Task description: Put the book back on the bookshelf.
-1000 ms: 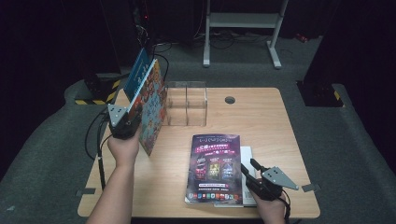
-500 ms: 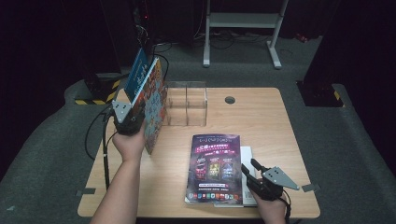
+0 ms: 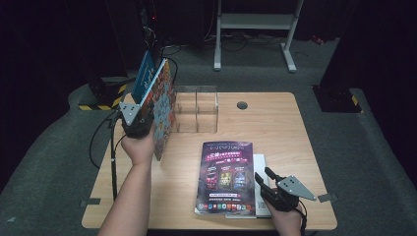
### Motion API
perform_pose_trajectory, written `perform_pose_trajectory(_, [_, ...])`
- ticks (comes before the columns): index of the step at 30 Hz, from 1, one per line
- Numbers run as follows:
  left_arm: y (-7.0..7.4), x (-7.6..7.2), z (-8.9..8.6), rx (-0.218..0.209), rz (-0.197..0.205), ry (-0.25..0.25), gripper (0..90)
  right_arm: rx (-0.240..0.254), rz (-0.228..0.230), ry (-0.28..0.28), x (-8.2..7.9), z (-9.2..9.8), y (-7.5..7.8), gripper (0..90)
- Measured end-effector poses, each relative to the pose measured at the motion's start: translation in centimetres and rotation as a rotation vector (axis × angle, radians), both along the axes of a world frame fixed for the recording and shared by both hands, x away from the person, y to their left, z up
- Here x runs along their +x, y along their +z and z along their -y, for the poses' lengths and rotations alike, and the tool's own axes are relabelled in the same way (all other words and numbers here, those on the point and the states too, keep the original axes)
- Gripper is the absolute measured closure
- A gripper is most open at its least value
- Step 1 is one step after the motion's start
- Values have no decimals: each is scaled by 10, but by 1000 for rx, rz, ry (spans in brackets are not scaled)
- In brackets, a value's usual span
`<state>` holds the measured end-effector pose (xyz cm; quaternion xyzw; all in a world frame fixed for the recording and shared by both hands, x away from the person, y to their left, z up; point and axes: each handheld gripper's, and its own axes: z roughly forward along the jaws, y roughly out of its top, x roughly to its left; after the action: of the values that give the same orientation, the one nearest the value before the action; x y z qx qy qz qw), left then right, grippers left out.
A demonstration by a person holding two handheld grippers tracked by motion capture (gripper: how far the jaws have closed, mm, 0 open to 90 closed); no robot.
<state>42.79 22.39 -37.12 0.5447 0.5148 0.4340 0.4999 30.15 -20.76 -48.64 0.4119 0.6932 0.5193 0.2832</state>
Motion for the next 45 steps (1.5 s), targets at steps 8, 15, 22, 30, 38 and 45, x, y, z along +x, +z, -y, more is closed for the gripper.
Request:
perform_pose_trajectory(8, [1, 5, 7, 7, 15, 2, 815, 1, 1, 0, 0, 0, 0, 550])
perform_pose_trajectory(15, [-1, 5, 10, 19, 32, 0, 814, 3, 0, -1, 0, 1, 0, 552])
perform_pose_trajectory(22, [-10, 0, 3, 18, 49, -13, 811, 3, 0, -1, -1, 1, 1, 552])
perform_pose_trajectory(30, [-17, -6, -7, 16, 48, -28, 807, 0, 1, 4, -1, -1, 0, 552])
perform_pose_trajectory(38, [-17, -9, -8, 34, 33, -37, 802, 2, -4, 2, -1, -1, 0, 551])
perform_pose_trajectory(45, [-16, -12, -10, 63, 20, -48, 790, -2, -5, 7, -1, -2, 0, 549])
